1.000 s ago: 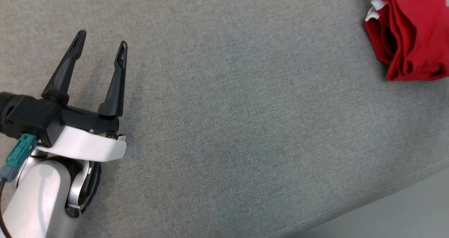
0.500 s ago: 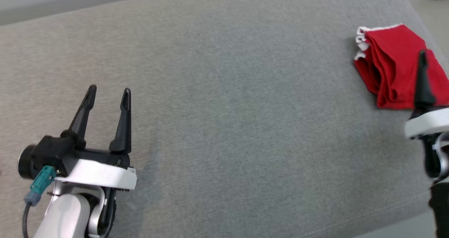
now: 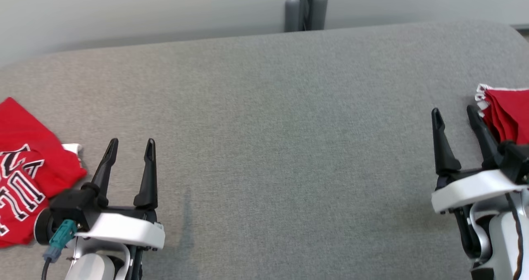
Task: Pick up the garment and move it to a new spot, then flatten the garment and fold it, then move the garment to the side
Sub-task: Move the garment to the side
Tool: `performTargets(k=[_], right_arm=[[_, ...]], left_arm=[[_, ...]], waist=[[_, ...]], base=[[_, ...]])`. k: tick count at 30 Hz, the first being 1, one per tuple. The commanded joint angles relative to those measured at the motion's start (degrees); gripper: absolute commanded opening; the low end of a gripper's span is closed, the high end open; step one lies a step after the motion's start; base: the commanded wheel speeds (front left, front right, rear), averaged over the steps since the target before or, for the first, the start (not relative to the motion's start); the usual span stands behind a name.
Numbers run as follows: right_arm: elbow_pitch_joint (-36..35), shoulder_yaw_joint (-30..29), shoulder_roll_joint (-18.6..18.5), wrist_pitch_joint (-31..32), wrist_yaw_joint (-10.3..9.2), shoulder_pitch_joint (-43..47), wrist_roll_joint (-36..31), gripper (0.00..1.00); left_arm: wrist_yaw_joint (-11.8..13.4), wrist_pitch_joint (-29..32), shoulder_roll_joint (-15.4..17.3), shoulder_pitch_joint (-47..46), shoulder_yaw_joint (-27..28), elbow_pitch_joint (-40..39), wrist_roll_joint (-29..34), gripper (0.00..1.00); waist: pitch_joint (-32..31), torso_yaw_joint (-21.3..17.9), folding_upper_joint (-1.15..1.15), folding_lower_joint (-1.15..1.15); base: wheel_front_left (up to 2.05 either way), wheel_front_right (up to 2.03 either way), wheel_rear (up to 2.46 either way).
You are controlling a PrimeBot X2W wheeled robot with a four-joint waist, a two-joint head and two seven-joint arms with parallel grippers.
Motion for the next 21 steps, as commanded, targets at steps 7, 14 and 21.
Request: performTargets(k=[7, 14, 21], right_arm=[[-4.8, -0.5, 1.3, 2.2, -0.04, 7.0, -1.6, 1.0], [-8.9, -2.0, 1.9, 4.3, -0.04, 12.8, -2.1, 1.0], [-11.6, -3.2, 2.1, 5.5, -0.04, 14.8, -2.3, 1.0]], left_arm=[[0.5, 0.0, 0.2, 3.3, -0.4, 0.5, -0.6, 1.0], [1.0, 0.7, 0.6, 5.4, -0.7, 0.2, -0.8, 1.0], [1.0, 1.2, 1.2, 5.6, -0.7, 0.0, -1.3, 1.0]], waist=[[-5.1, 2.9, 0.0, 0.0], [-7.4, 2.9, 0.0, 0.0], [-7.6, 2.8, 0.0, 0.0]], base=[[0.0, 0.0, 0.0], [0.0, 0.0, 0.0], [0.0, 0.0, 0.0]])
